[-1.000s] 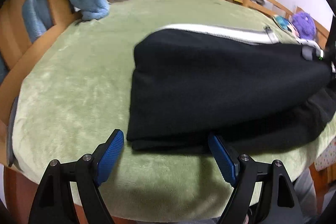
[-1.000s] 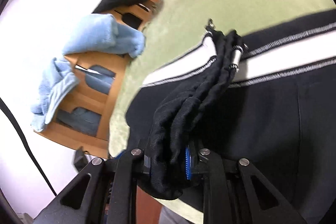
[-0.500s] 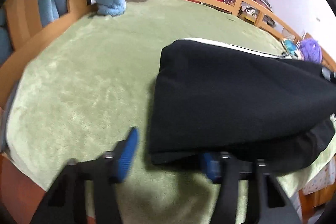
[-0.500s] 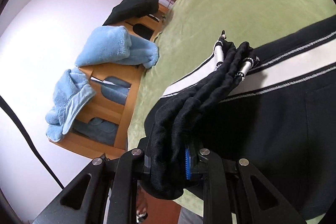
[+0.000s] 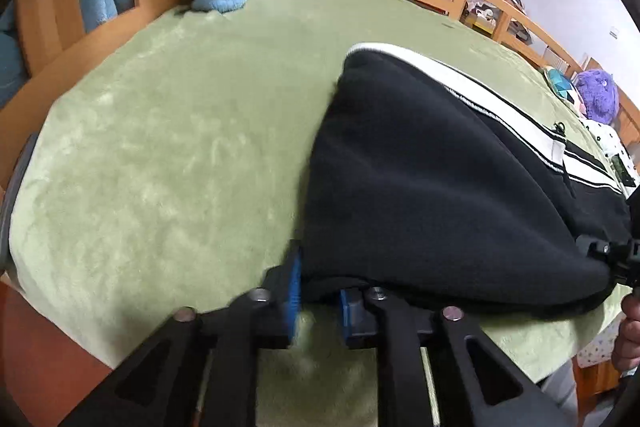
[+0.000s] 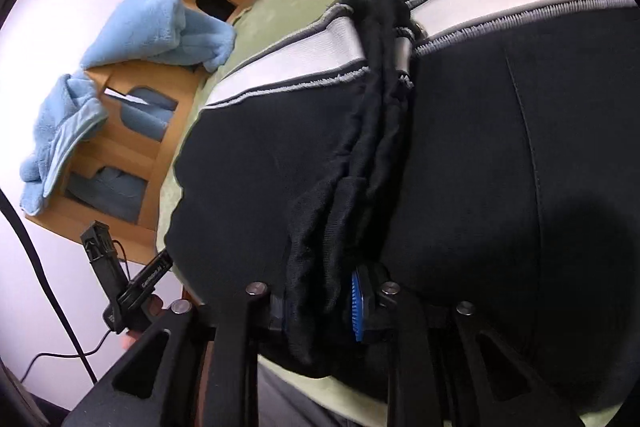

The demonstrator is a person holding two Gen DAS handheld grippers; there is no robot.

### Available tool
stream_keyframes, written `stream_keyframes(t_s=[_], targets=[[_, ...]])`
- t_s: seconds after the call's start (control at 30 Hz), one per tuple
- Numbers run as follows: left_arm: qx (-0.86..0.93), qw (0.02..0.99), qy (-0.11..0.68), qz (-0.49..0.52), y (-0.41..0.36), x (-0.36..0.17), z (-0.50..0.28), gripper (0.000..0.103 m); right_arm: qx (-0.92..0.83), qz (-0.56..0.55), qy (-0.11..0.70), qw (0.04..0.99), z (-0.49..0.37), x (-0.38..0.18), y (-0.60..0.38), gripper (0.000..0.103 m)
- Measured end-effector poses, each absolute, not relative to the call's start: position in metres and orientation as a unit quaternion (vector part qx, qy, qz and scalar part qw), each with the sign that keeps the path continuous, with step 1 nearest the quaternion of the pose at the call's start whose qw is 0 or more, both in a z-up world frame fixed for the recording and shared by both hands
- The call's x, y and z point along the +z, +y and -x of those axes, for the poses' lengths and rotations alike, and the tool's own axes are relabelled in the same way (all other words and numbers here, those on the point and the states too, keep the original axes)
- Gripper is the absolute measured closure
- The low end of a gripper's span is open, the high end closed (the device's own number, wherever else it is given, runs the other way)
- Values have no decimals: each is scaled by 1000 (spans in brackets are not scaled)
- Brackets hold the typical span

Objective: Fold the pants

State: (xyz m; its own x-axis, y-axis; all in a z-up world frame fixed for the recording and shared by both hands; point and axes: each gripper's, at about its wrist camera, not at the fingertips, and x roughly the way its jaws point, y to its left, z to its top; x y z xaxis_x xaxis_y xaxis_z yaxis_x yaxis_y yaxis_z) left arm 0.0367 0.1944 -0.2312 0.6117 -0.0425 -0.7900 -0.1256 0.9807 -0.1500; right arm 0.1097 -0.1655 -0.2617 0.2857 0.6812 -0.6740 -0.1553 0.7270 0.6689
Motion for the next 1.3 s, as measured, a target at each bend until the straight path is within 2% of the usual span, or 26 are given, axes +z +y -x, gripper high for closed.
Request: stream_keyframes(t_s=[0.03, 0.1, 0.17, 0.2, 0.23, 0.3, 0.37, 0.47, 0.53, 0.57, 0.63, 0.7, 0.73, 0.8, 0.9, 1.17, 1.23, 1.27, 1.3], targets=[[21, 890, 444, 98, 197, -227, -34, 73, 283, -252, 529, 760, -111, -258, -169, 75], [10, 893, 438, 100, 202, -217, -26, 53, 283, -240, 533, 760, -112, -249, -174, 67], [7, 900, 424, 98, 205, -209, -16, 48, 270, -227, 512, 783, -115, -232, -184, 56], [2, 901, 423, 100, 206, -205, -12, 46, 268, -223, 496, 795, -118, -223, -189, 47], [-6, 900, 422, 107, 207, -202, -12, 45, 267, -219, 488, 802, -124, -218, -191, 43], [-27, 899, 414, 139, 210, -195, -11, 39, 260, -216, 480, 809, -139, -213, -193, 43], [-39, 897, 407, 166, 212, -191, -17, 38, 255, -224, 477, 811, -163, -219, -191, 36], [-41, 894, 409, 178, 211, -189, -31, 34, 236, -236, 506, 796, -195, -243, -179, 37], [-44, 891, 414, 182, 209, -191, -41, 34, 243, -240, 520, 783, -207, -254, -169, 82], [-43, 888, 418, 186, 207, -193, -44, 34, 243, -225, 513, 792, -212, -252, -165, 83], [-38, 880, 429, 198, 209, -200, -52, 34, 254, -233, 485, 803, -216, -241, -171, 84], [-27, 869, 448, 210, 211, -213, -59, 34, 240, -246, 497, 797, -220, -245, -176, 81], [-23, 863, 456, 216, 212, -218, -61, 34, 230, -234, 513, 793, -221, -250, -173, 73], [-22, 850, 471, 233, 215, -231, -64, 33, 227, -200, 524, 796, -215, -252, -166, 71], [-23, 850, 463, 252, 216, -235, -60, 34, 213, -147, 507, 822, -195, -237, -169, 55], [-38, 848, 455, 270, 208, -244, -59, 34, 128, -82, 504, 850, -123, -220, -218, 56], [-41, 846, 454, 277, 208, -244, -63, 34, 101, -103, 502, 853, -107, -219, -244, 61], [-42, 846, 453, 280, 208, -244, -64, 40, 88, -113, 497, 856, -101, -218, -255, 61], [-46, 845, 453, 283, 208, -243, -65, 56, 73, -122, 491, 859, -95, -218, -264, 62]])
